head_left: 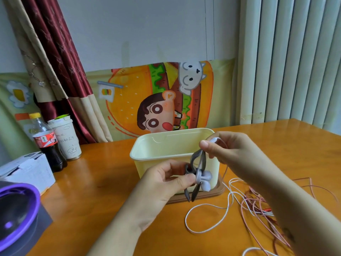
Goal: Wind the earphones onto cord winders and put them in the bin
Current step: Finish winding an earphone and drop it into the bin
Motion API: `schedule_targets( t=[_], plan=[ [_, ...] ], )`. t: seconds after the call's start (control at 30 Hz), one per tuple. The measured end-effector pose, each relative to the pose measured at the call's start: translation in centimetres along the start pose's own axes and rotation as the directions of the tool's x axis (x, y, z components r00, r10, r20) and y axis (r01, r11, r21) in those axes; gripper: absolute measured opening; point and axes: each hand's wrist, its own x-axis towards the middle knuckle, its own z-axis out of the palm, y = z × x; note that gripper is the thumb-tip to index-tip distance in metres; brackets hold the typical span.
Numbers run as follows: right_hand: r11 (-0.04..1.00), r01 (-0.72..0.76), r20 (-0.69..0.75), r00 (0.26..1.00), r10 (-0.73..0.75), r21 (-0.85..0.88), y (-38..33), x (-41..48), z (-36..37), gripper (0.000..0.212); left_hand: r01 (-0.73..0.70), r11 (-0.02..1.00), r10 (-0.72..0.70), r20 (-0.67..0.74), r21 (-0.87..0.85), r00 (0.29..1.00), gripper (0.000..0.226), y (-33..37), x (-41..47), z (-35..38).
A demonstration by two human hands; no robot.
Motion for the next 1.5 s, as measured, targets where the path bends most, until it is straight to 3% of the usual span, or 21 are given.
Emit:
schedule_targets(
  t=[0.13, 0.27, 0.37, 0.47, 0.67, 0.8, 0.9, 1.07, 1.17, 1.3, 1.5],
  plan=[
    [0.977, -0.174, 0.174, 0.973, 0.151, 0.125, 2.1, 0.2, 1.9, 0.068, 0.013, 0.976, -0.003, 0.049, -0.218, 0.999, 0.032, 0.3, 0.0, 0.1],
    [0.910, -0.316, 0.291, 0.927, 0.236, 0.269, 2.2, -0.4, 4.2, 0.039, -0.039, 0.915, 0.012, -0.069, -0.402, 0.998, 0.026, 0.8, 0.2, 0.3],
    [0.955, -0.268, 0.299, 0.928, 0.220, 0.130, 2.0, -1.0, 5.5, 0.050, -0.083, 0.875, 0.005, -0.163, -0.477, 0.987, 0.021, 1.1, 0.5, 0.1],
    [0.989, -0.130, 0.289, 0.946, 0.146, -0.074, 1.4, -1.2, 5.7, 0.042, -0.109, 0.849, -0.004, -0.212, -0.517, 0.977, 0.024, 1.3, 0.5, -0.1],
    [0.949, 0.076, 0.340, 0.940, 0.034, -0.305, -0.4, -1.7, 5.2, 0.032, -0.112, 0.899, -0.053, -0.359, -0.423, 0.932, 0.033, 0.3, 0.6, -0.8],
    [0.915, 0.127, 0.349, 0.937, 0.016, -0.382, -1.3, -1.8, 4.5, 0.030, -0.103, 0.981, 0.027, -0.416, -0.162, 0.909, 0.025, -0.4, 0.4, -0.7],
    [0.935, 0.115, 0.284, 0.959, -0.016, -0.337, -2.0, -1.6, 3.5, 0.028, -0.058, 0.994, 0.092, -0.415, 0.093, 0.905, 0.024, -0.2, 0.3, -0.6],
    [0.995, -0.059, 0.144, 0.987, 0.070, -0.079, -2.1, -0.8, 1.5, 0.030, 0.002, 0.960, 0.082, -0.286, 0.280, 0.955, 0.012, -0.1, 0.0, 0.2],
    [0.995, -0.097, 0.029, 0.995, 0.096, 0.017, -1.2, -0.2, 0.4, 0.032, -0.007, 0.960, 0.063, -0.191, 0.281, 0.980, 0.015, -0.1, -0.1, 0.5],
    [0.998, -0.062, -0.064, 0.996, 0.062, 0.003, -0.2, 0.2, 0.0, 0.033, -0.027, 0.977, 0.043, -0.075, 0.210, 0.996, 0.035, 0.1, -0.1, 0.5],
    [0.998, -0.010, -0.169, 0.985, 0.021, 0.068, 0.3, 0.4, 0.5, 0.033, -0.020, 0.995, 0.026, -0.057, 0.098, 0.998, 0.032, 0.1, -0.1, 0.3]
  ],
)
